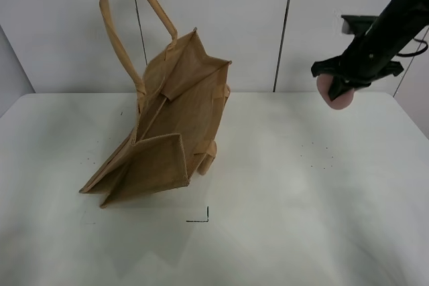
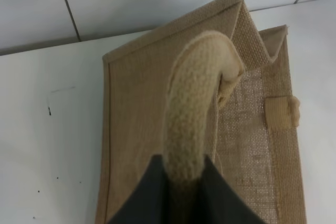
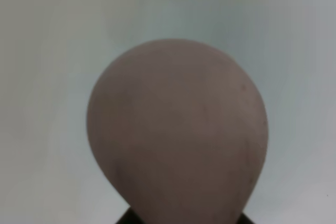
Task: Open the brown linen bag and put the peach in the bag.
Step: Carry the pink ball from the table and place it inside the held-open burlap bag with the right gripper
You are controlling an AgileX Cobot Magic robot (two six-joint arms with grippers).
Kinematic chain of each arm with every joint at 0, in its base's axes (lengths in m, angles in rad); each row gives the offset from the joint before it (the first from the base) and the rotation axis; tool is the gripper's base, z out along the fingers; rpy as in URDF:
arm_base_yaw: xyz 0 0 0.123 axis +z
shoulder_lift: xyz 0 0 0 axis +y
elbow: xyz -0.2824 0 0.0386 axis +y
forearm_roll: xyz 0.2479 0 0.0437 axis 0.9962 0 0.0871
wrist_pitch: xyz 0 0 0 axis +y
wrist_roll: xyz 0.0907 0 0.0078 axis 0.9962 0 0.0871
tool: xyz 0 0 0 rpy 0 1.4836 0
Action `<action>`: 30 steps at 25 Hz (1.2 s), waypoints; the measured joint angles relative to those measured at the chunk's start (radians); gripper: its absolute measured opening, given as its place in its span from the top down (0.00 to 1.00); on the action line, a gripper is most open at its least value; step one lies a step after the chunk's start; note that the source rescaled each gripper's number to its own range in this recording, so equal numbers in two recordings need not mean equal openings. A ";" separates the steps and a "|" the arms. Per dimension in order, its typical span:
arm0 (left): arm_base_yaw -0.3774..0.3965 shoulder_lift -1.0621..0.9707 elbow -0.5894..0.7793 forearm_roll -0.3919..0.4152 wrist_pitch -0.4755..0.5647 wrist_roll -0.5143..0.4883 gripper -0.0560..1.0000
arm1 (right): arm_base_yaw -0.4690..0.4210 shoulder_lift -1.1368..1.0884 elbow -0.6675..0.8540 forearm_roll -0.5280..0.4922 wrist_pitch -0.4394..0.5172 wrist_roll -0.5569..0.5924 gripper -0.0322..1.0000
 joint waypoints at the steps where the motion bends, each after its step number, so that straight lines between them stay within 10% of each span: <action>1: 0.000 0.000 0.000 0.000 0.000 0.000 0.95 | 0.001 -0.001 -0.043 0.023 0.031 -0.007 0.97; 16: 0.000 0.000 0.000 0.000 0.000 0.000 0.95 | 0.325 0.084 -0.214 0.270 0.018 -0.369 0.97; 30: 0.000 0.000 0.000 0.000 0.000 0.000 0.95 | 0.471 0.396 -0.214 0.608 -0.317 -0.653 0.97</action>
